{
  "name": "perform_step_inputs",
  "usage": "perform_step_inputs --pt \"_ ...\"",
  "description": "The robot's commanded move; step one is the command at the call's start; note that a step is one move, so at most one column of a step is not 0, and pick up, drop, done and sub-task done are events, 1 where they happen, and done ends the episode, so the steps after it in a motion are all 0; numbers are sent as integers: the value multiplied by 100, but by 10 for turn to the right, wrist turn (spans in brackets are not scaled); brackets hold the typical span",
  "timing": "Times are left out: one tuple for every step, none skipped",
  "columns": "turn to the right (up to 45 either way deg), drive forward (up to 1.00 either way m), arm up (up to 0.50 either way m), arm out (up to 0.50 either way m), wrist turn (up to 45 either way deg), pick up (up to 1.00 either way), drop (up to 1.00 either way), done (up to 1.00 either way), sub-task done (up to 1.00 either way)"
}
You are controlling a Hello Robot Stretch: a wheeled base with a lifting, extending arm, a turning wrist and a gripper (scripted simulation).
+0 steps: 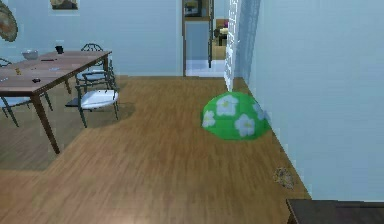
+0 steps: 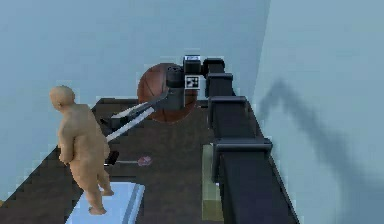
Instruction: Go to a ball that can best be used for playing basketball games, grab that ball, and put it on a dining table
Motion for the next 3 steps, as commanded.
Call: perform_step_inputs --pt "0 0 0 0 450 0 0 0 0" --pt "0 0 0 0 270 0 0 0 0" --pt "0 0 0 0 0 100 0 0 0"
